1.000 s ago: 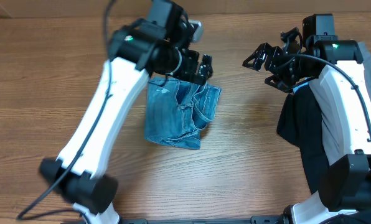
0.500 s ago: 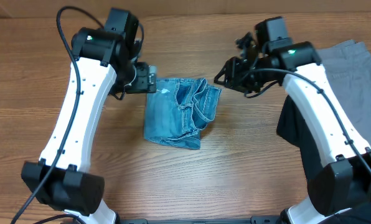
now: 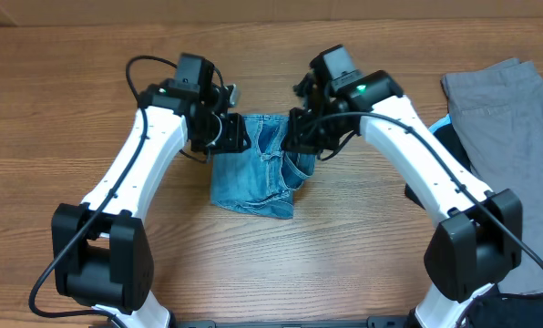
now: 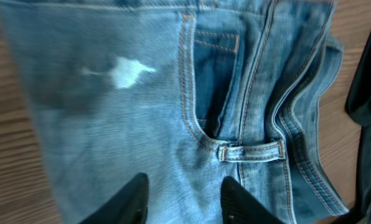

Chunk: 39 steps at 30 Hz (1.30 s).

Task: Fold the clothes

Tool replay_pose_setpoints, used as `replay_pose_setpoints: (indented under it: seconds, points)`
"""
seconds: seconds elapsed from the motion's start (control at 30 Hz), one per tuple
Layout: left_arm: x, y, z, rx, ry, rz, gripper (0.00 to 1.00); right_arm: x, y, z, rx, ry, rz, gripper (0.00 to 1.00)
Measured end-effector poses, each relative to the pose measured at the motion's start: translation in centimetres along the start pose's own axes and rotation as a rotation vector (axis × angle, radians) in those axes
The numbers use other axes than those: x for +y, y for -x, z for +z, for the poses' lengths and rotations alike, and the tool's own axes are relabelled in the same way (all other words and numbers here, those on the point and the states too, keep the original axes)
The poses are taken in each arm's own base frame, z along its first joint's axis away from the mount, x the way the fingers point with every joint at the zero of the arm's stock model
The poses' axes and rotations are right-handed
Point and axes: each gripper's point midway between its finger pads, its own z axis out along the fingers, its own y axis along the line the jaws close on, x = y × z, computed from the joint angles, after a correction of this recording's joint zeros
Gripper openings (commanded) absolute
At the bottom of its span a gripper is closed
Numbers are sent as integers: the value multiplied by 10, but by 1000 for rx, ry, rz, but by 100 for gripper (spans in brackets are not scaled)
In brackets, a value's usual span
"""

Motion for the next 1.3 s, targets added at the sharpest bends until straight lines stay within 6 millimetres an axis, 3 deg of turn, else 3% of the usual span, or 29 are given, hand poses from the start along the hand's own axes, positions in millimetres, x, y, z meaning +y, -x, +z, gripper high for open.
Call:
replay_pose_setpoints:
  seconds: [0.13,0.3,0.33,0.43,0.53,0.67,0.87,0.93,1.0,1.03,1.17,1.23,1.3]
  points:
    - [5,-6,13,18,4,-20,26,1,-5,13,29,-5,-8,7]
    - [18,-9,36,59,22,-55,25,-20,-8,43,71,-24,20,6]
    - [21,-11,42,75,27,-63,26,-26,-11,49,87,-32,30,7]
    - [33,-21,58,131,54,-91,44,-45,-21,66,129,-61,64,9]
    - [47,-34,64,187,118,-152,43,-65,-29,76,150,-126,101,11]
    - [66,-50,59,247,199,-225,40,-82,-37,86,162,-170,128,7]
    - [87,-57,49,269,257,-310,43,-85,-38,88,158,-181,167,4]
    - [93,-59,45,275,270,-334,37,-86,-37,88,152,-193,187,4]
    - [100,-63,40,292,292,-365,18,-90,-38,87,148,-213,203,4]
    - [104,-66,37,303,306,-382,14,-92,-39,86,150,-228,208,4]
    - [113,-67,23,317,362,-399,18,-105,-43,75,146,-323,233,4]
    - [114,-58,17,292,375,-392,23,-107,-41,64,123,-365,227,11]
    - [110,-47,10,252,375,-378,36,-102,-32,49,64,-381,206,43]
